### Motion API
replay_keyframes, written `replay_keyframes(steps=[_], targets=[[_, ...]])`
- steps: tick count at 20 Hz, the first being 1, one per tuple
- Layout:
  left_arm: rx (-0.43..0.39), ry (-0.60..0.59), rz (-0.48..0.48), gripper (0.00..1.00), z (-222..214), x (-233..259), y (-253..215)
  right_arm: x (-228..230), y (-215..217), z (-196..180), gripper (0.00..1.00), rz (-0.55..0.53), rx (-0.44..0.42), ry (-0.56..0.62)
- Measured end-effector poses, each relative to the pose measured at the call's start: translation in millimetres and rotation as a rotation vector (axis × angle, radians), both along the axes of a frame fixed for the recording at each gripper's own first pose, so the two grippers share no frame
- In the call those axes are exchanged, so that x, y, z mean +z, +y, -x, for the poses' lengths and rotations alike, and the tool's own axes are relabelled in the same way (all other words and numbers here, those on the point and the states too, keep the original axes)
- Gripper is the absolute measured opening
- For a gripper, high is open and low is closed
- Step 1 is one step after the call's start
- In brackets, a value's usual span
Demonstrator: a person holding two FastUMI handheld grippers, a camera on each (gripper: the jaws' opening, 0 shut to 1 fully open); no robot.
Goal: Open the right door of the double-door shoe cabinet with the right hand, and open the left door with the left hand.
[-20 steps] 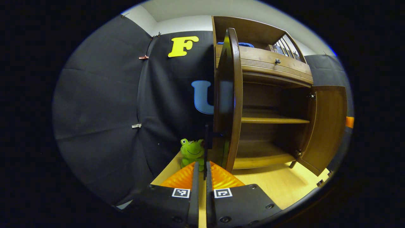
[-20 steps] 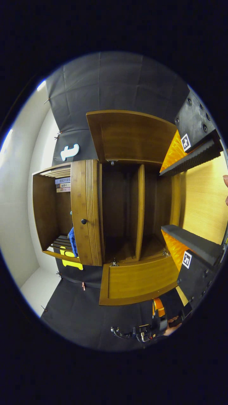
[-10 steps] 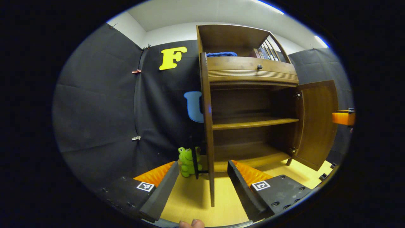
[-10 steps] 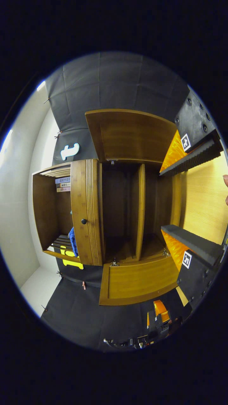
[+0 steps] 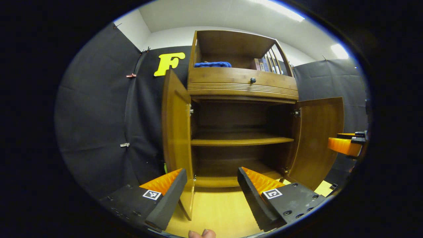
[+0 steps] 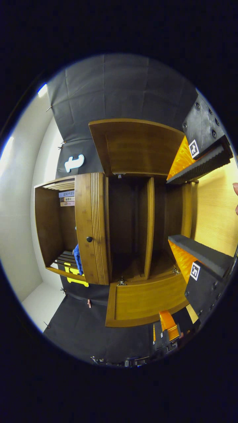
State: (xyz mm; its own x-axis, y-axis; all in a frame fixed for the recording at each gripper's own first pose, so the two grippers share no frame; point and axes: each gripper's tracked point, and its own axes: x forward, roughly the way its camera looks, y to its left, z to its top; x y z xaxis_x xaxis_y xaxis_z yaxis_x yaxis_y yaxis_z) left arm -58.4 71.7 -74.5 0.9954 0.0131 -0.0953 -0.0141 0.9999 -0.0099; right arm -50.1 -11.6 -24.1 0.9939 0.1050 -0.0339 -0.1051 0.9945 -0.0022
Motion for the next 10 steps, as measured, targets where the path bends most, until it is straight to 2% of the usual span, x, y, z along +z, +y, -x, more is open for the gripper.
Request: replay_keyframes(steps=[10], targets=[[0.019,-0.027,-0.02,0.96,-21.0,14.6,-56.9,2.9,-18.0,-14.5,0.98,-0.044,0.014,-0.001]])
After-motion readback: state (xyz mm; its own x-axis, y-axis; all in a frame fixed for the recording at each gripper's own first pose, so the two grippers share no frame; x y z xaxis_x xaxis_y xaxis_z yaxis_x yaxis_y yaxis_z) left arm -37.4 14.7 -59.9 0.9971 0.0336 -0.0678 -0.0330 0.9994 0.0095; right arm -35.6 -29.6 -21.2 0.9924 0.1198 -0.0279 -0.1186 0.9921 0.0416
